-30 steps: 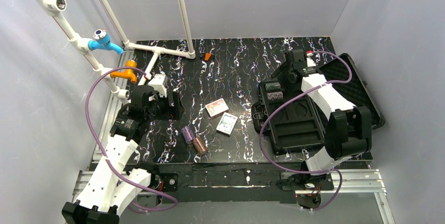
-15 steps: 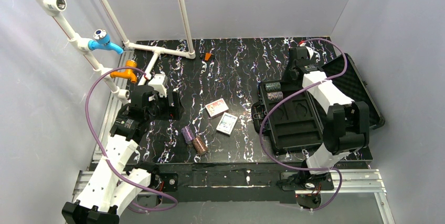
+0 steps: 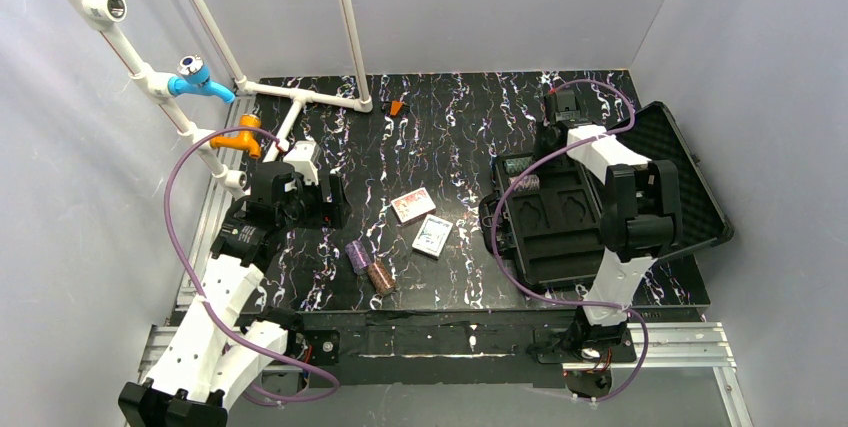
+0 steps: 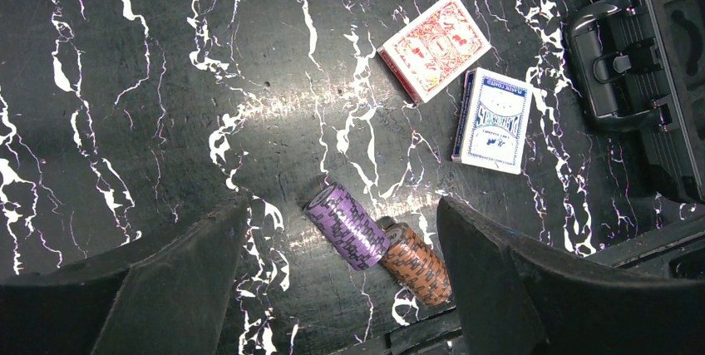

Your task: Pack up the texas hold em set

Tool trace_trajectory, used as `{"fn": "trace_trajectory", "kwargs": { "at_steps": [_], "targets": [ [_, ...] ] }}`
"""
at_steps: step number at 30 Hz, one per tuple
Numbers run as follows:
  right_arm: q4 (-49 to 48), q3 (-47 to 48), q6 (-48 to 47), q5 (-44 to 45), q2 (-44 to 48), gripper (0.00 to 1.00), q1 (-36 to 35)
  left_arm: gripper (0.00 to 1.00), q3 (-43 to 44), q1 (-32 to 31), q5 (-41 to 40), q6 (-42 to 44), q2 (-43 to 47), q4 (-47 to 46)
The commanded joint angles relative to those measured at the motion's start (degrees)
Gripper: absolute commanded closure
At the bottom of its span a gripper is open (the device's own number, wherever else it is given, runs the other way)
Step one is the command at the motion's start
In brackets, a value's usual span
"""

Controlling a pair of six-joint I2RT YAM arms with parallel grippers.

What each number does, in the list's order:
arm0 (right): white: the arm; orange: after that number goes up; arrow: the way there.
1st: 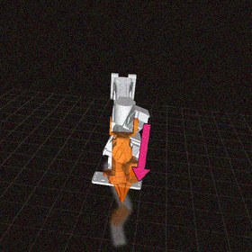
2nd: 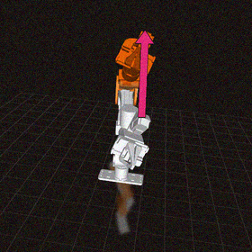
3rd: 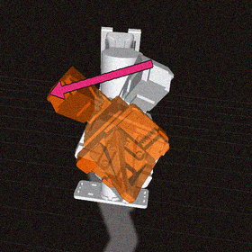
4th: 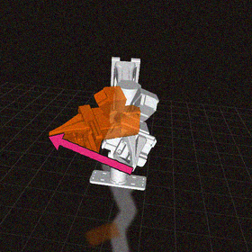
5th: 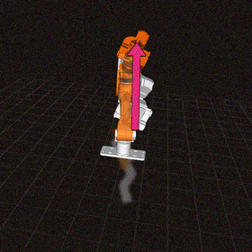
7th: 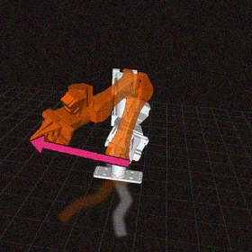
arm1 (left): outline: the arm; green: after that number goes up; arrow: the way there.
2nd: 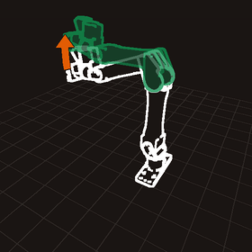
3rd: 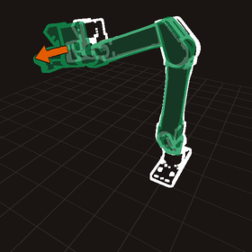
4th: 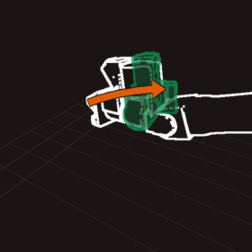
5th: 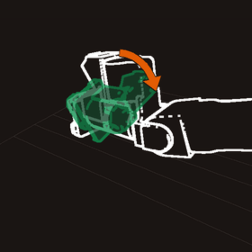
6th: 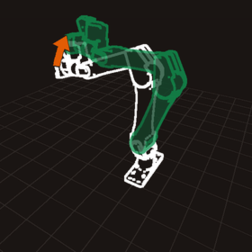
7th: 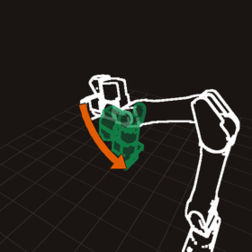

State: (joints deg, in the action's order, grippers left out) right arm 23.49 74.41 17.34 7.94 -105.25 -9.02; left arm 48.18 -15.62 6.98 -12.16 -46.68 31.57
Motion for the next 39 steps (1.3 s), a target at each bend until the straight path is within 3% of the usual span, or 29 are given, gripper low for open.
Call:
{"fn": "trace_trajectory", "kwargs": {
  "at_steps": [1,28,31,39],
  "targets": [
    [0.2,2.9,-2.5,-6.5,-0.8,0.82,0.0,0.18,0.8,-0.3,-0.3,0.6,0.1,0.7],
    [-1.5,-0.2,-2.5,-20.5,-1.2,0.83,-0.1,0.14,1.2,-0.3,0.9,0.8,-1.3,0.6],
    [-1.2,-0.3,-2.6,-19.4,-0.6,0.8,-0.1,0.02,1.5,-0.3,0.1,0.2,-1.2,0.6],
    [0.3,0.2,-3.1,-15.0,3.1,0.61,-0.1,0.02,5.1,-0.3,-7.6,-3.8,-6.1,0.4]
  ]
}}
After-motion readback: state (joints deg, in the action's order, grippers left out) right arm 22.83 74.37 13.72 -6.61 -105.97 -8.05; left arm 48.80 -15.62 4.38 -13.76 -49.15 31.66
